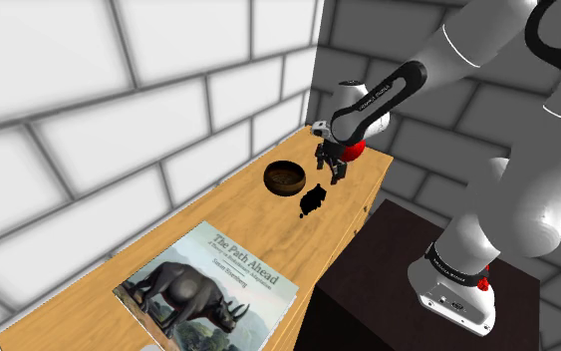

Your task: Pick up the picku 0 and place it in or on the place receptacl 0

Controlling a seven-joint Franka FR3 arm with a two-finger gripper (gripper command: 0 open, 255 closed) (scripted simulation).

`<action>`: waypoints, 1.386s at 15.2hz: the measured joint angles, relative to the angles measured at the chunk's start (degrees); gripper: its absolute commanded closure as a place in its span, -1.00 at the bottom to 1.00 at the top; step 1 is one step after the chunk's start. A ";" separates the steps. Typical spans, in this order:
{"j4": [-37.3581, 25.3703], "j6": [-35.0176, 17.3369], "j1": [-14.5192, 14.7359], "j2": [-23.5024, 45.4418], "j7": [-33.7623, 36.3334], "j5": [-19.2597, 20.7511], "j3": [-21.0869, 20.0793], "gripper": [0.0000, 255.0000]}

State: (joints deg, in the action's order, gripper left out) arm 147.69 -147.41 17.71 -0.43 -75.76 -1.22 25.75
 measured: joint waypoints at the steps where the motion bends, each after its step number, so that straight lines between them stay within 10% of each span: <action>1: -1.01 -1.56 0.12 2.92 -3.88 -2.55 -0.11 -1.00; 7: -6.17 -9.32 -3.21 17.48 -23.52 -15.82 -7.15 -1.00; 21: -8.94 -14.98 -7.46 26.03 -29.59 -22.02 -13.06 -1.00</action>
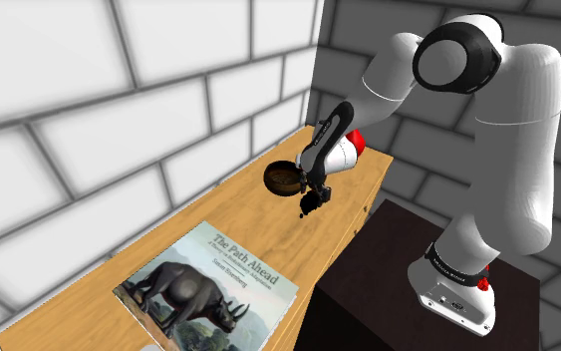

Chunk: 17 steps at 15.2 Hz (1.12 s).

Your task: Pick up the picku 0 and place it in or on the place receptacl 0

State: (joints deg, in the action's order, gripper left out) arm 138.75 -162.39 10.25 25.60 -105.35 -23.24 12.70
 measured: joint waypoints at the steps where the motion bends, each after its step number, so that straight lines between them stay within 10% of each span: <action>1: 0.00 0.00 0.00 0.00 0.00 0.00 0.00 1.00; 17: 1.39 3.04 2.47 -4.42 2.48 2.99 3.00 1.00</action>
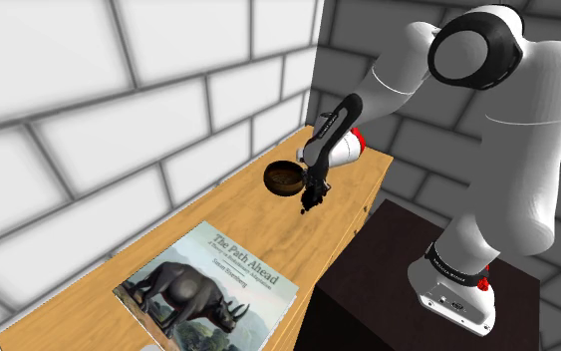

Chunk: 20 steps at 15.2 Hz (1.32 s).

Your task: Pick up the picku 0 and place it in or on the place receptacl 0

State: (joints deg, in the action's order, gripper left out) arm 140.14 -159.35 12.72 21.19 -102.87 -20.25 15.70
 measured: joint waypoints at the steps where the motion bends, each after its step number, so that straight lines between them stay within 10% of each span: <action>1: 0.21 0.54 0.37 -0.76 0.43 0.57 0.50 1.00; 20: 1.04 13.92 4.99 -16.23 10.56 14.30 7.64 1.00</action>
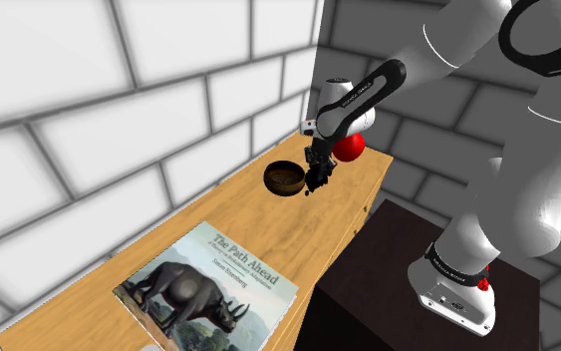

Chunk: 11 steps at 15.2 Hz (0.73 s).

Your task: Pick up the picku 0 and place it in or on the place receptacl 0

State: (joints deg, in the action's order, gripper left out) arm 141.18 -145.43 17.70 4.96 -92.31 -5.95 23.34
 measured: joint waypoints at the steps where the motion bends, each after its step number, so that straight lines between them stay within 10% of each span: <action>1: -0.13 0.79 0.07 -0.75 0.48 0.61 0.11 1.00; 11: -8.50 7.82 -0.24 0.78 0.21 0.52 0.49 1.00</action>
State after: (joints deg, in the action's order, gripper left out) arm 132.67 -137.61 17.47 5.73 -92.10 -5.44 23.83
